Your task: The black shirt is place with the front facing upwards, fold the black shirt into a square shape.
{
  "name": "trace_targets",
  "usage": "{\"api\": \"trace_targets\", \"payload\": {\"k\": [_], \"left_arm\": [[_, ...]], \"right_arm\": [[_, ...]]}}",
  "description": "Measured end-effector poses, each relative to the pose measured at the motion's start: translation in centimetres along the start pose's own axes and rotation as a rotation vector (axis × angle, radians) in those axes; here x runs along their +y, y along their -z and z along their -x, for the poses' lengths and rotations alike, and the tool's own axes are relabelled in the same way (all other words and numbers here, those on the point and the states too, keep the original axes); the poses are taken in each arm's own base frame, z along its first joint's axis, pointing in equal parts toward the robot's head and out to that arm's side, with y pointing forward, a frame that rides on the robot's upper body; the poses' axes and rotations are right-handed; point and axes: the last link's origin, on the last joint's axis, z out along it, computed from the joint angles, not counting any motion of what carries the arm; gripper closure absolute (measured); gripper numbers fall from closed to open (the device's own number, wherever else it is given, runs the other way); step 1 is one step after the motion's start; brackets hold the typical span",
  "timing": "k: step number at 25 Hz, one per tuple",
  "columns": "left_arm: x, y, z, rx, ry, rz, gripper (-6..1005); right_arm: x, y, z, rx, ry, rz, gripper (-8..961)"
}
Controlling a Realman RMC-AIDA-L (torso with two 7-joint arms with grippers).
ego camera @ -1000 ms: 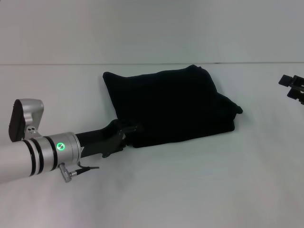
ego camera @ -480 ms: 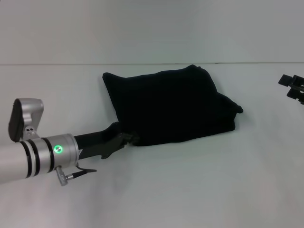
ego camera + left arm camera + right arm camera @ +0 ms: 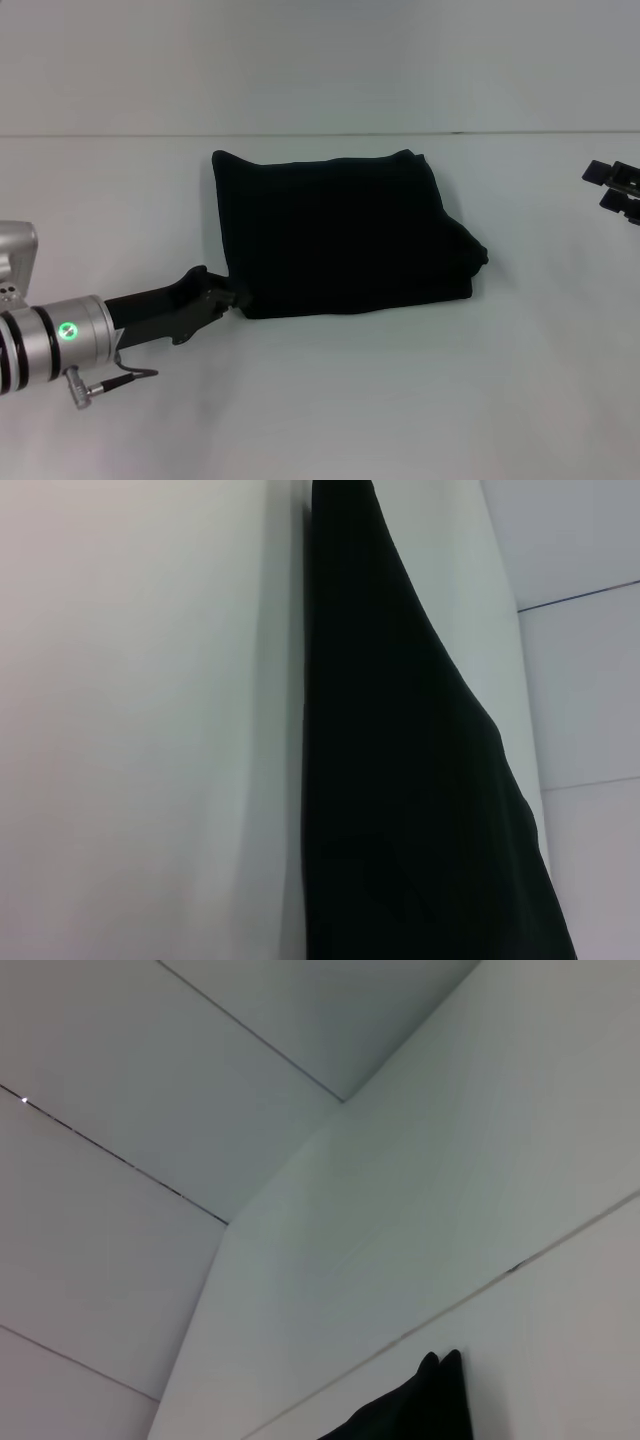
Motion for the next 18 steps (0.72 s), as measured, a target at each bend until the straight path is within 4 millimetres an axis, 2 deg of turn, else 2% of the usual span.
{"api": "trace_targets", "payload": {"k": [4, 11, 18], "left_arm": [[-0.4, 0.6, 0.1, -0.002, -0.001, -0.003, 985], [-1.3, 2.9, 0.1, 0.032, 0.026, 0.024, 985], [-1.9, 3.6, 0.2, 0.022, 0.023, 0.002, 984]], "right_arm": [[0.1, -0.2, 0.0, 0.002, -0.003, 0.004, 211], [0.2, -0.3, 0.1, 0.002, -0.004, 0.005, 212], [0.4, -0.5, 0.2, 0.005, -0.001, 0.012, 212]]}}
